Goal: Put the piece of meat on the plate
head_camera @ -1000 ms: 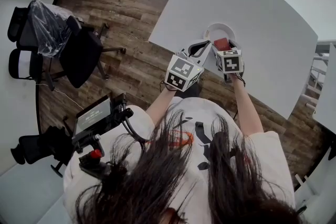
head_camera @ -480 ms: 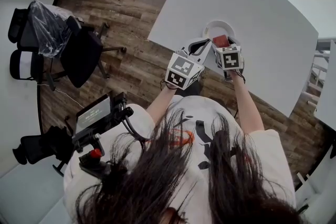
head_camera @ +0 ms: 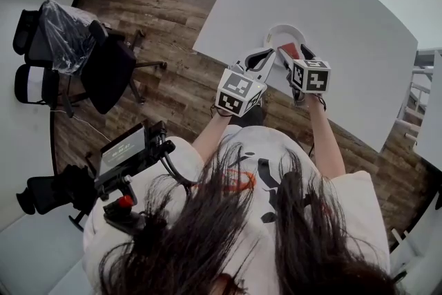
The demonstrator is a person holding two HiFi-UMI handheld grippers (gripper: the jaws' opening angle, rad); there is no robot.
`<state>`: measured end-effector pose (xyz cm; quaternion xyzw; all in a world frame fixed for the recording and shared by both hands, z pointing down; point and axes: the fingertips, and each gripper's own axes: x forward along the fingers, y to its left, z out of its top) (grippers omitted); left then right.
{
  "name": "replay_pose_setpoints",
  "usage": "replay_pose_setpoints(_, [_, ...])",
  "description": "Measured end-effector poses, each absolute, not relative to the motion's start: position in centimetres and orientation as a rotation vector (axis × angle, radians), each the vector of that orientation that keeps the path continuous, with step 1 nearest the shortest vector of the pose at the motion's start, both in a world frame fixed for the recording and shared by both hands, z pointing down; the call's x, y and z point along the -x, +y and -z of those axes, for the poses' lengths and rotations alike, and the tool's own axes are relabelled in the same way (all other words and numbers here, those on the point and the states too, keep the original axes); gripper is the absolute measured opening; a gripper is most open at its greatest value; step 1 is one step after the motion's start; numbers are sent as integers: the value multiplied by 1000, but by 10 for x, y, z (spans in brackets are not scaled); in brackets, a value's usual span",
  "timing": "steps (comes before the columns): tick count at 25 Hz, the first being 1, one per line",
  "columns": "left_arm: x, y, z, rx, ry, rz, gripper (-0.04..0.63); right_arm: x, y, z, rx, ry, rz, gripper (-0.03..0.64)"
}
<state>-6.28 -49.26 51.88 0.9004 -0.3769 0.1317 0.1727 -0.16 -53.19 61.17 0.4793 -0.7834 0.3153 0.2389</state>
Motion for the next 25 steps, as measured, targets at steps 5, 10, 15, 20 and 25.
replay_pose_setpoints(5, [54, -482, -513, -2560, -1075, -369, 6, -4, -514, -574, -1364, -2268, -878, 324])
replay_pose_setpoints(10, [27, -451, -500, -2585, -1082, -356, 6, -27, -474, -534, -1407, -2367, -848, 324])
replay_pose_setpoints(15, [13, -430, -489, -2578, -1089, -306, 6, -37, -446, -517, -1433, -2415, -888, 322])
replay_pose_setpoints(20, [-5, -393, -474, -2593, -1118, -264, 6, -55, -405, -506, -1450, -2439, -931, 186])
replay_pose_setpoints(25, [-31, -335, -470, -2583, -1183, -235, 6, -79, -343, -495, -1426, -2493, -917, 100])
